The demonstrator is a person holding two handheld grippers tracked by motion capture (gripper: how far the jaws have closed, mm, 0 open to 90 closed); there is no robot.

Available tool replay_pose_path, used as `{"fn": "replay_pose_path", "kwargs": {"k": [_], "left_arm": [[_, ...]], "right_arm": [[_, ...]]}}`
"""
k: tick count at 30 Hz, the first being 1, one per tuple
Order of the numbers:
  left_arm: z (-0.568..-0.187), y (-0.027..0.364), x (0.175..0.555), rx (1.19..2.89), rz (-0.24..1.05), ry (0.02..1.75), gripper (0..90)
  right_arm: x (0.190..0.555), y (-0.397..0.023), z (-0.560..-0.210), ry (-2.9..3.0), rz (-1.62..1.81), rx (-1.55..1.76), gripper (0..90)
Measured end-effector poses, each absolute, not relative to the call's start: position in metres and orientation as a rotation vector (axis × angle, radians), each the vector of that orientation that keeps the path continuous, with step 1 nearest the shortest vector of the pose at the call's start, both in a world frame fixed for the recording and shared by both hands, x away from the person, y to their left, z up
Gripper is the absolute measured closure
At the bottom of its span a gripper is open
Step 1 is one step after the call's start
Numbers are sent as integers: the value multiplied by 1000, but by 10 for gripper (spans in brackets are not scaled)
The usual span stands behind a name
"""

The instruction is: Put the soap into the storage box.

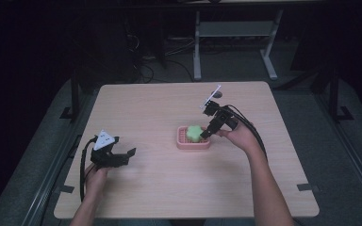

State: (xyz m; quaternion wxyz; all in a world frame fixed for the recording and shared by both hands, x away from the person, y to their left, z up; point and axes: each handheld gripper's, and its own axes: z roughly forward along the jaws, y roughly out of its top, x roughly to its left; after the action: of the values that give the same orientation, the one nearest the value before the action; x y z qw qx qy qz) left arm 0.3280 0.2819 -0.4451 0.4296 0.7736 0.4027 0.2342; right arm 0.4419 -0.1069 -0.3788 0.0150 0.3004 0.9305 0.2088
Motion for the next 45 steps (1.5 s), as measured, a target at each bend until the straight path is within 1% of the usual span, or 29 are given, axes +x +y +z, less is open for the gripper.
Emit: {"fn": "replay_pose_path", "kwargs": {"k": [12, 22, 45], "left_arm": [[-445, 282, 328, 1930, 584, 1007, 143], [-445, 283, 328, 1929, 586, 1010, 143], [-445, 283, 328, 1929, 588, 1013, 143]], "right_arm": [[435, -124, -377, 2885, 635, 973, 259], [430, -128, -375, 2887, 636, 958, 259], [415, -152, -384, 2871, 685, 1012, 260]]}}
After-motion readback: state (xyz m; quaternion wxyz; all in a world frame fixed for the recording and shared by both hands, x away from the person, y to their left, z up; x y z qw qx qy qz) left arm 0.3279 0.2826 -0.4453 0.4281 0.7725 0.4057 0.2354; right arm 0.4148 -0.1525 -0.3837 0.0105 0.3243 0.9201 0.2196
